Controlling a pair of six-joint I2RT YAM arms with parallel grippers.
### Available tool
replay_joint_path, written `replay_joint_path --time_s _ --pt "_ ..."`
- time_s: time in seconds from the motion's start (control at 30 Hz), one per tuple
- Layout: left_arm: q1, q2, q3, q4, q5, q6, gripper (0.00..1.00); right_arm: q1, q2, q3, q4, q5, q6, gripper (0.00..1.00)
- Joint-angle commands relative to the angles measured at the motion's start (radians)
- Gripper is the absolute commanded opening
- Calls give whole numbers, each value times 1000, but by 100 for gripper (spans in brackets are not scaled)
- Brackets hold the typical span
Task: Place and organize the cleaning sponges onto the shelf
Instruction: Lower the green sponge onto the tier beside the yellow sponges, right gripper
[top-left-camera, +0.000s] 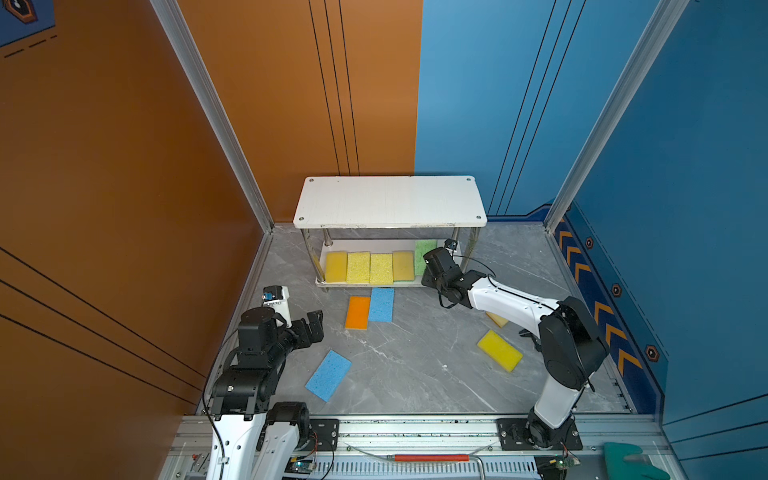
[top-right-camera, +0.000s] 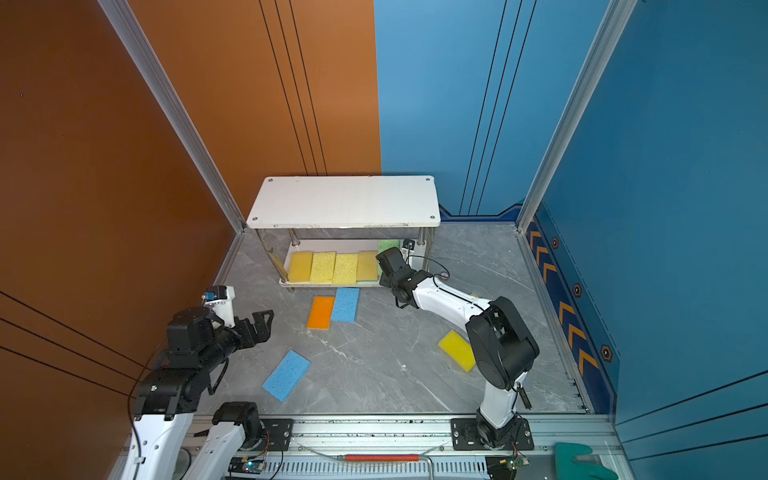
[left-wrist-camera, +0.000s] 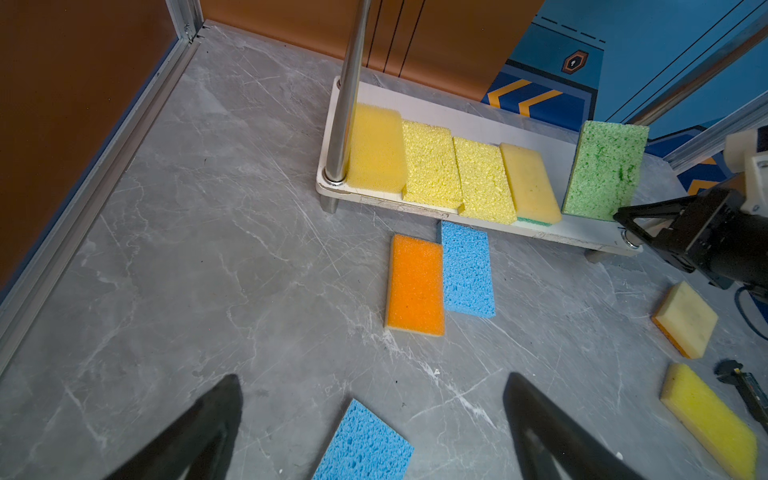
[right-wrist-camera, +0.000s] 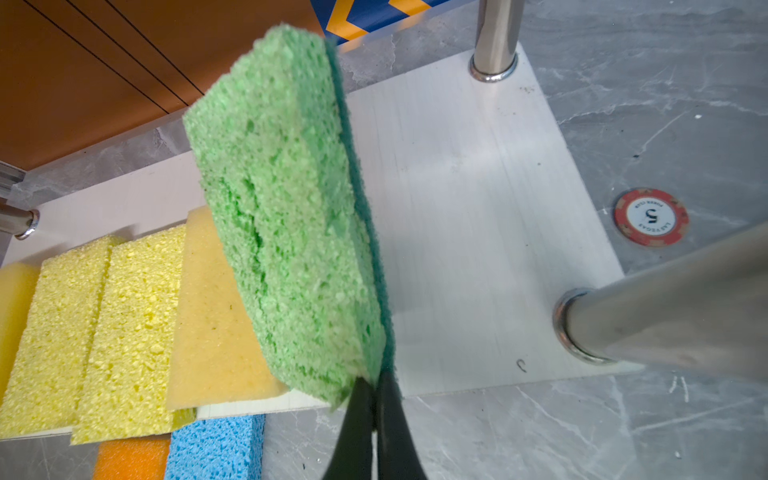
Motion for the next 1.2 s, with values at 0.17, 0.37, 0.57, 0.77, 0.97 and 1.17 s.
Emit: replay_joint_path --time_s 0.17,0.37,0.57,0.77,0.97,1.17 --pt "-4 -5 -13 -14 -21 17 98 -16 21 21 -11 -38 -14 3" --pt "-1 -3 -15 -12 -18 17 98 -17 26 16 -10 -59 -12 4" --pt "-1 -1 -16 -10 -16 17 98 -19 16 -3 -11 -72 -10 4" --pt "0 -2 -16 -10 -15 17 98 -28 10 -12 -26 -86 -8 4" --pt "1 -3 -16 -10 -14 16 98 -33 11 -11 -48 -95 -9 6" --pt "1 -4 -16 -11 -14 16 98 -36 11 -10 -64 -110 -8 9"
